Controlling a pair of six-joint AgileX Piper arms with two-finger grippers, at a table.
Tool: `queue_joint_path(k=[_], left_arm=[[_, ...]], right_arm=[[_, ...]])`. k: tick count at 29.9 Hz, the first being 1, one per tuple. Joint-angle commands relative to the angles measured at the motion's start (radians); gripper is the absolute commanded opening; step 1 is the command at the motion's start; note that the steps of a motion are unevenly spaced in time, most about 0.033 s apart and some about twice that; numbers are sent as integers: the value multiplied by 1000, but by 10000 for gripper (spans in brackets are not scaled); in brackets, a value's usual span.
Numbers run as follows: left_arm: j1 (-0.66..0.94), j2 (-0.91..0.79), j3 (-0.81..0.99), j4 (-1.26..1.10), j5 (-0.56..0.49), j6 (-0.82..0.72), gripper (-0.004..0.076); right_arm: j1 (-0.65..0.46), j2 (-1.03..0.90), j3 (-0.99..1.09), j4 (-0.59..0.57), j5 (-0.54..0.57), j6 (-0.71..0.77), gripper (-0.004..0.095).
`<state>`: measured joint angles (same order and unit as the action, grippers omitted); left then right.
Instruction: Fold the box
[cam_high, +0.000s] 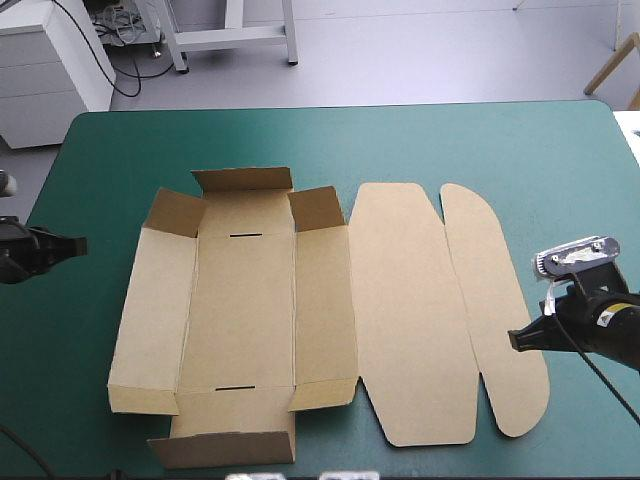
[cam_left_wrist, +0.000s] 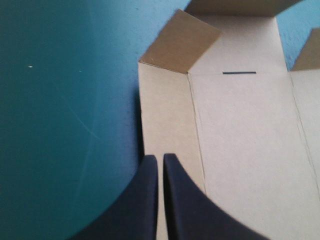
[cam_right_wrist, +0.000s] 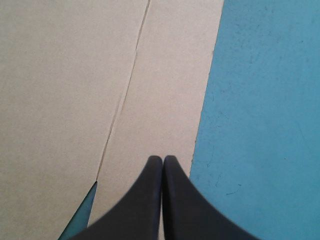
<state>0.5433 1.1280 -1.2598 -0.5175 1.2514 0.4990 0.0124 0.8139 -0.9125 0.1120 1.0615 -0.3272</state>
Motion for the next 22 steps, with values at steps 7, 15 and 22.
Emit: queue_joint_path(k=[7,15,22], left_arm=[[215,128,-28,-122,46,74,19],[215,173,-28,-70,24,13,5],[215,173,-28,-58,43,4,187]], right_arm=[[-7,-9,-26,-2,-60,4,-19],[-5,-9,-26,-2,-60,4,-19],[-5,-9,-26,-2,-62,4,-19]])
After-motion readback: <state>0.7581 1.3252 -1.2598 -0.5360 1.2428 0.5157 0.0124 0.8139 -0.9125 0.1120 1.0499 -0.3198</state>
